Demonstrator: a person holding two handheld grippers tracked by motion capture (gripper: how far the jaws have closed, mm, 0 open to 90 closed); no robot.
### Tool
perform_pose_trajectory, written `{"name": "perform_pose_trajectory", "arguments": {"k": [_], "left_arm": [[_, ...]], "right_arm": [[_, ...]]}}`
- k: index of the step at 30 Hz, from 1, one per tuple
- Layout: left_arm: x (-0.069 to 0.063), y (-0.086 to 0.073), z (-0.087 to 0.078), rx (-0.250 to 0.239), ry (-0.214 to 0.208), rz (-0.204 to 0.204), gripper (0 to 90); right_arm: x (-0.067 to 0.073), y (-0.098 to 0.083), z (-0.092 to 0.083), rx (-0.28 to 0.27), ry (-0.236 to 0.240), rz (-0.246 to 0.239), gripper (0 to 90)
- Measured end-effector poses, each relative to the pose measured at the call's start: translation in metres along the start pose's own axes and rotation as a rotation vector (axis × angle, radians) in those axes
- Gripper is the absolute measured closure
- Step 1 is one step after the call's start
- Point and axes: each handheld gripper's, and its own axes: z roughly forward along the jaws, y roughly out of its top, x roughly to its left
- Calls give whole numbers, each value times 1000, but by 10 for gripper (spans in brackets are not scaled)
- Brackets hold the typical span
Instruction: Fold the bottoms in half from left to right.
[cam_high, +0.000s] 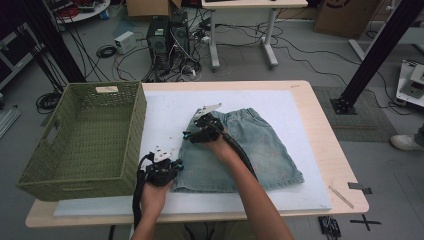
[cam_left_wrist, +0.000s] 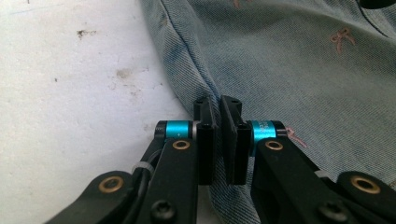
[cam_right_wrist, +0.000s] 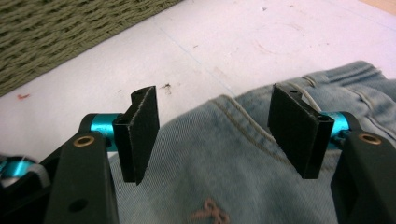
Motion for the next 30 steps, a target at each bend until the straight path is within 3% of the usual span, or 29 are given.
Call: {"name": "perform_pose_trajectory", "arguments": {"k": [11, 23, 30], "left_arm": [[-1, 0, 0, 7, 2, 4, 854], [-5, 2, -1, -29, -2, 4, 855], [-12, 12, -8, -83, -52, 1, 855]], "right_arm": [[3, -2, 21, 73, -29, -6, 580], [4, -4, 16, 58, -36, -17, 813], [2, -3, 2, 26, -39, -28, 863]]}}
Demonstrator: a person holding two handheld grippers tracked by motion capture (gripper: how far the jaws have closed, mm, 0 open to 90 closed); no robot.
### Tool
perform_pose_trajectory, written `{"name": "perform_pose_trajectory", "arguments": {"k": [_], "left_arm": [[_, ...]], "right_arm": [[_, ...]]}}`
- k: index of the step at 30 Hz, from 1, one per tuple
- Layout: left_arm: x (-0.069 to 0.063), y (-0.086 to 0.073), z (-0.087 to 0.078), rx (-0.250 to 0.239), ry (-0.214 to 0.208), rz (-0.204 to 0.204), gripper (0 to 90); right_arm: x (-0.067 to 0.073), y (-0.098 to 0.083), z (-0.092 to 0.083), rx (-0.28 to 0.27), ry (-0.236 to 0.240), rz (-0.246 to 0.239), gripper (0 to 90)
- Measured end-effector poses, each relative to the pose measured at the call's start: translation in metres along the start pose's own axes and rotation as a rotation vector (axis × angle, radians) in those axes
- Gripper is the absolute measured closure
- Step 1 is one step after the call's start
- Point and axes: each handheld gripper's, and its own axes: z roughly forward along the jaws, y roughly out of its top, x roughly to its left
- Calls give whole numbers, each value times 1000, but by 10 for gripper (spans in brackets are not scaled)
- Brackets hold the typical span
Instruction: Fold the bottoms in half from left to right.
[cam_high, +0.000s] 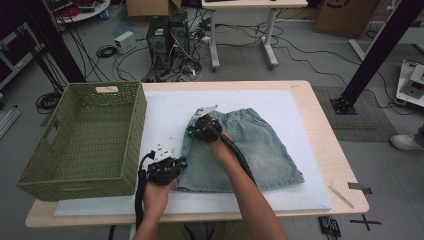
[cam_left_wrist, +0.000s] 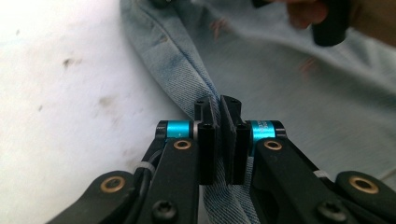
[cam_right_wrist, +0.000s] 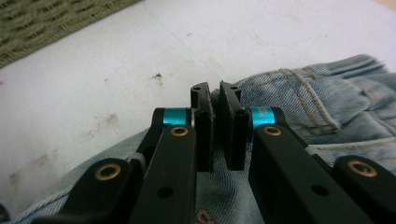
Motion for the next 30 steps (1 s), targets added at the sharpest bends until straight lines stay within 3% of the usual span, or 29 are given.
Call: {"name": "perform_pose_trajectory", "arguments": {"k": [14, 23, 30], "left_arm": [[-34, 38, -1, -79, -115, 47, 856], [-61, 61, 9, -107, -173, 70, 856], [-87, 79, 22, -118, -225, 103, 856]], "right_arm": [[-20, -2, -51, -99, 3, 17, 877], [-38, -8, -93, -162, -32, 32, 877], [-52, -18, -123, -179, -74, 42, 878]]}}
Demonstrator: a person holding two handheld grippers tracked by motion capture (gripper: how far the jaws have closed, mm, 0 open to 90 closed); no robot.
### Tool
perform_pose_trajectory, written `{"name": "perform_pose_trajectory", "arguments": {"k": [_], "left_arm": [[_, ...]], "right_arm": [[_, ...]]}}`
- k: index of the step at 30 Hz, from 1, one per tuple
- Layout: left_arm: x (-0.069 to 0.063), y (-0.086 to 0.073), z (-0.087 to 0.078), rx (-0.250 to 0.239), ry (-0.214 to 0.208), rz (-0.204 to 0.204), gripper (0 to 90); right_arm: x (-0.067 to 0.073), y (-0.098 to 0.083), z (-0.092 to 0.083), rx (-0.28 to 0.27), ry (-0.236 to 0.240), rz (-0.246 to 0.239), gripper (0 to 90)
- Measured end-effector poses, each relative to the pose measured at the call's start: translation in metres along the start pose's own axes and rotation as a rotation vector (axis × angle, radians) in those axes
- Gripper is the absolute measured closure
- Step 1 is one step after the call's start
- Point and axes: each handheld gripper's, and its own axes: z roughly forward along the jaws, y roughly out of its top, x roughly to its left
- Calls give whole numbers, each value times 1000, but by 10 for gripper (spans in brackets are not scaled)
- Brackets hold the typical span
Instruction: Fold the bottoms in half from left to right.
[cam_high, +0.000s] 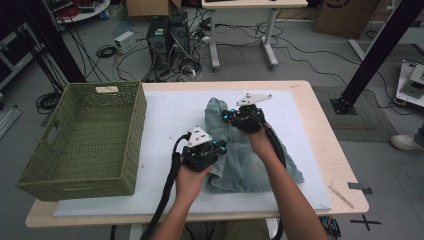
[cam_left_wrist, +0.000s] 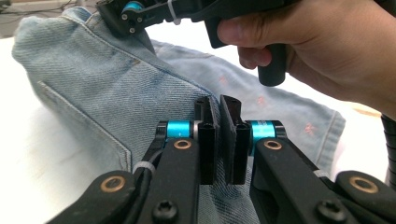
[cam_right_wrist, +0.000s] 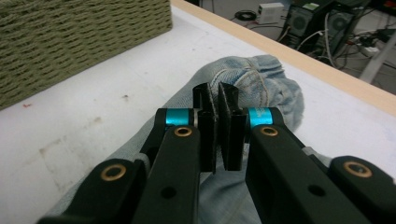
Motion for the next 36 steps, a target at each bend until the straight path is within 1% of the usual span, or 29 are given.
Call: {"name": "perform_pose_trajectory", "arguments": {"k": [6, 11, 13, 17, 18, 21, 24, 26, 29, 31, 32, 33, 34, 35, 36], "left_arm": [[-17, 11, 19, -7, -32, 12, 856], [-30, 18, 34, -11, -58, 23, 856], [-35, 20, 40, -16, -68, 21, 856], [-44, 22, 50, -18, -78, 26, 856], [-46, 23, 54, -20, -84, 20, 856], [-51, 24, 61, -21, -93, 18, 856], [-55, 24, 68, -28, -103, 15, 855], [-58, 24, 74, -28, -105, 14, 853], [-61, 22, 81, -21, -99, 14, 851], [-62, 20, 84, -21, -97, 23, 822], [-62, 19, 84, -23, -99, 36, 794], [-62, 18, 84, -29, -88, 43, 754], [-60, 18, 83, -35, -81, 44, 691], [-58, 17, 81, -48, -77, 49, 665], [-56, 17, 79, -57, -66, 61, 647]], "right_arm": [[-16, -5, -24, -6, -39, 0, 878], [-27, -10, -40, -14, -68, 5, 879], [-31, -12, -47, -16, -77, 5, 878], [-38, -16, -57, -17, -93, 11, 879], [-40, -17, -61, -17, -101, 10, 879], [-45, -20, -68, -13, -118, 12, 879], [-51, -23, -75, -14, -135, 24, 881], [-55, -27, -78, -14, -148, 29, 881], [-61, -34, -82, -2, -166, 50, 882], [-65, -38, -83, 9, -179, 57, 882], [-67, -40, -84, 13, -184, 59, 882], [-69, -42, -85, 16, -189, 62, 882], [-71, -44, -85, 20, -197, 65, 881], [-73, -47, -86, 27, -204, 77, 882], [-76, -49, -86, 30, -209, 86, 881]]}}
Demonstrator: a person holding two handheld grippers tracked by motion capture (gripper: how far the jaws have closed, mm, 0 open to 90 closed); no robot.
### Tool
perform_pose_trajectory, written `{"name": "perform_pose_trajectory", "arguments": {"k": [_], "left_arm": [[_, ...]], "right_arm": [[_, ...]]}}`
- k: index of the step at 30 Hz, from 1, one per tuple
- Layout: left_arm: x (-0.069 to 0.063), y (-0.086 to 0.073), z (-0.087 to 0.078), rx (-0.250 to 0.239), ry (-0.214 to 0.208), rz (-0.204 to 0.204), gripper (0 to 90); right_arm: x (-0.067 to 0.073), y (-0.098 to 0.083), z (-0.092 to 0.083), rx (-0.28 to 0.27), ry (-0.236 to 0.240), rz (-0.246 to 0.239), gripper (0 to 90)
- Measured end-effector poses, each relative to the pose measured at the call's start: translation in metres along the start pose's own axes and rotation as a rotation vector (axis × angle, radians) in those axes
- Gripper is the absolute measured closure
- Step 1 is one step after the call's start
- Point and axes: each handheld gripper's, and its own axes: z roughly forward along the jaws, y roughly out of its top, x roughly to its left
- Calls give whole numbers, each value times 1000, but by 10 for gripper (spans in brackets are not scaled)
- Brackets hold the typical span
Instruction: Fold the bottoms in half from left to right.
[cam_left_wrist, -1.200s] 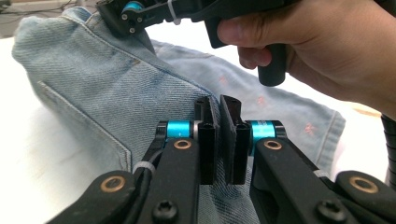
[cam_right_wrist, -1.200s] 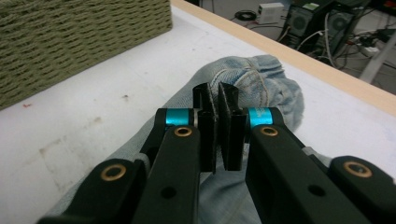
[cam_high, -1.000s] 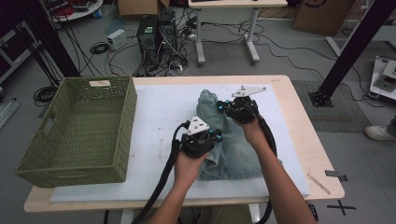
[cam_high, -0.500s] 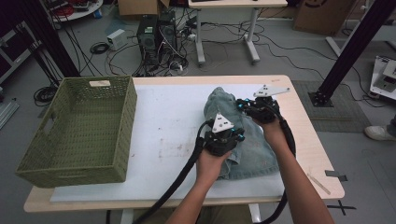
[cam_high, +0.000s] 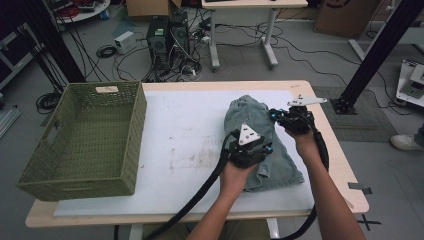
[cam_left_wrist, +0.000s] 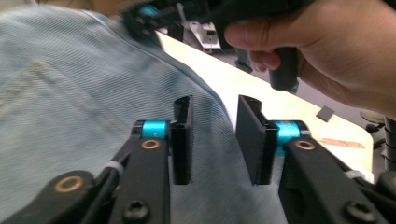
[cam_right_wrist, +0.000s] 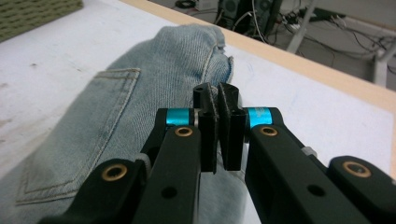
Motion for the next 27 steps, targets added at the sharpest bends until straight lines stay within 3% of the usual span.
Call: {"name": "perform_pose_trajectory", "arguments": {"k": [2, 6, 15, 19, 24, 27], "left_arm": [[6, -2, -6, -14, 15, -2, 573], [22, -10, -22, -30, 61, 8, 525], [61, -46, -61, -23, 174, 6, 448], [77, -62, -80, -25, 220, 1, 395], [96, -76, -98, 0, 261, -10, 303], [104, -81, -107, -11, 265, -11, 302]], "right_arm": [[-4, -4, 1, 6, -6, 12, 881], [-7, -11, 4, 17, -21, 19, 881], [-12, -25, 14, 49, -83, 37, 879], [-10, -33, 18, 36, -73, 66, 857], [-8, -41, 11, -7, -41, 92, 663], [-6, -48, 1, -43, -29, 97, 594]]}}
